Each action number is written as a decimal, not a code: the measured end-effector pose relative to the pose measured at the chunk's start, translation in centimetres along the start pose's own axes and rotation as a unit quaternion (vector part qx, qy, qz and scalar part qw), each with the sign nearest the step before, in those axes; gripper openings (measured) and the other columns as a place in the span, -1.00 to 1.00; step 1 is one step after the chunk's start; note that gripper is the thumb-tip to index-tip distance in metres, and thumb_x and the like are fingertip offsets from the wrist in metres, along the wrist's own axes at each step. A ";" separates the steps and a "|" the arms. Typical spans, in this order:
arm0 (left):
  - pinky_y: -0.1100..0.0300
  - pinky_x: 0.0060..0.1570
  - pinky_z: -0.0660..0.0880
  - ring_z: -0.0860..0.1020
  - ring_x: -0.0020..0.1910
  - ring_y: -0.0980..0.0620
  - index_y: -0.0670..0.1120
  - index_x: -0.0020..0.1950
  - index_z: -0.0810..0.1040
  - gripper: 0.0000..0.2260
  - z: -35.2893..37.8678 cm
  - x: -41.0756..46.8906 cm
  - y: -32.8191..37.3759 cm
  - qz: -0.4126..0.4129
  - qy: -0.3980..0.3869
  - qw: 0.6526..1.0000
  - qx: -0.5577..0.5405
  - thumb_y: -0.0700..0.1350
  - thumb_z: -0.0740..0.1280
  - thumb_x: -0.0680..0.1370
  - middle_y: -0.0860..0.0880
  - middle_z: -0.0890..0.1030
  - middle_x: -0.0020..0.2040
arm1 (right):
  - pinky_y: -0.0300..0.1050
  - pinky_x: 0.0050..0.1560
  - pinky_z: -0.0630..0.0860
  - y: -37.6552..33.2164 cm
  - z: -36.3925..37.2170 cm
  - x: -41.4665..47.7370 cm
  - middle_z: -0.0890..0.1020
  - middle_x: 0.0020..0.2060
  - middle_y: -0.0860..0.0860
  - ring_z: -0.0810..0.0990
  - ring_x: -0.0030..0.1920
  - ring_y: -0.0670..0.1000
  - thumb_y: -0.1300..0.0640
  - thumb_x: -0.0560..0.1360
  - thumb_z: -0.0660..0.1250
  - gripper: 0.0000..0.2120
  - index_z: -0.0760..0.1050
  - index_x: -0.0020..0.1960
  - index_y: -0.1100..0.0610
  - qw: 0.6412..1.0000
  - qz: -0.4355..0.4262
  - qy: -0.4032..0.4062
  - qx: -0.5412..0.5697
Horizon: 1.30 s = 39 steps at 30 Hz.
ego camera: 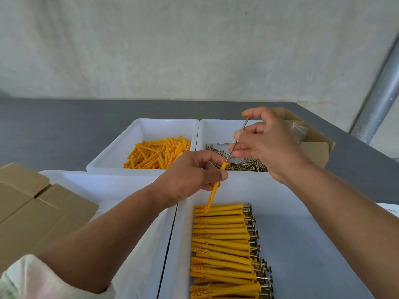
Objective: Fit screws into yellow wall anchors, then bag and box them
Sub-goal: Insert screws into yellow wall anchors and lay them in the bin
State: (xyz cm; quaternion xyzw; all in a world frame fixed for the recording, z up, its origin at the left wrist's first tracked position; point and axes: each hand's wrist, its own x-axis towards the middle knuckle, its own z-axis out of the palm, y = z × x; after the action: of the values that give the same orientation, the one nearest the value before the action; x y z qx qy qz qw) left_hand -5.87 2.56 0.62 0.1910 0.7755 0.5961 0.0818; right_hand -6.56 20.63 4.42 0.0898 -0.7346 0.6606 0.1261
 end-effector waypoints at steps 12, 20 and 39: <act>0.28 -0.24 0.56 0.64 -0.26 0.09 -0.05 0.01 0.64 -0.88 0.0 -0.1 0.2 -0.004 -0.001 1.000 -0.001 -0.20 0.44 0.50 0.01 0.65 -0.32 | -0.06 -0.28 0.66 0.1 0.2 -0.2 0.63 -0.14 0.14 0.71 -0.29 0.03 0.27 0.51 0.38 -0.75 0.43 0.03 -0.04 0.997 0.022 -0.015 -0.075; 0.29 -0.28 0.55 0.67 -0.26 0.05 -0.07 -0.05 0.58 -0.89 0.0 -0.1 0.2 -0.005 0.013 1.000 -0.003 -0.19 0.47 0.48 -0.02 0.68 -0.28 | -0.16 -0.36 0.60 0.0 0.3 -0.4 0.68 -0.19 0.12 0.70 -0.32 0.01 0.22 0.56 0.32 -0.88 0.48 0.00 0.01 0.993 0.066 -0.028 -0.099; 0.16 -0.18 0.62 0.64 -0.25 0.00 -0.09 -0.07 0.53 -0.81 0.0 0.0 0.0 -0.005 0.020 0.999 0.025 -0.20 0.52 0.43 -0.04 0.66 -0.30 | -0.04 -0.22 0.57 -1.4 0.5 -2.0 0.60 -0.12 -0.04 0.59 -0.23 -0.05 0.17 0.60 0.16 -0.76 0.51 0.07 -0.13 0.851 -0.080 -0.186 -0.485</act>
State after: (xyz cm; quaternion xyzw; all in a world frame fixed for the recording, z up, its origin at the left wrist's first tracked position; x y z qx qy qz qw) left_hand -5.89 2.54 0.64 0.1767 0.7929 0.5796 0.0645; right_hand -4.23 19.87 5.10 0.1965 -0.9617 0.1786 0.0673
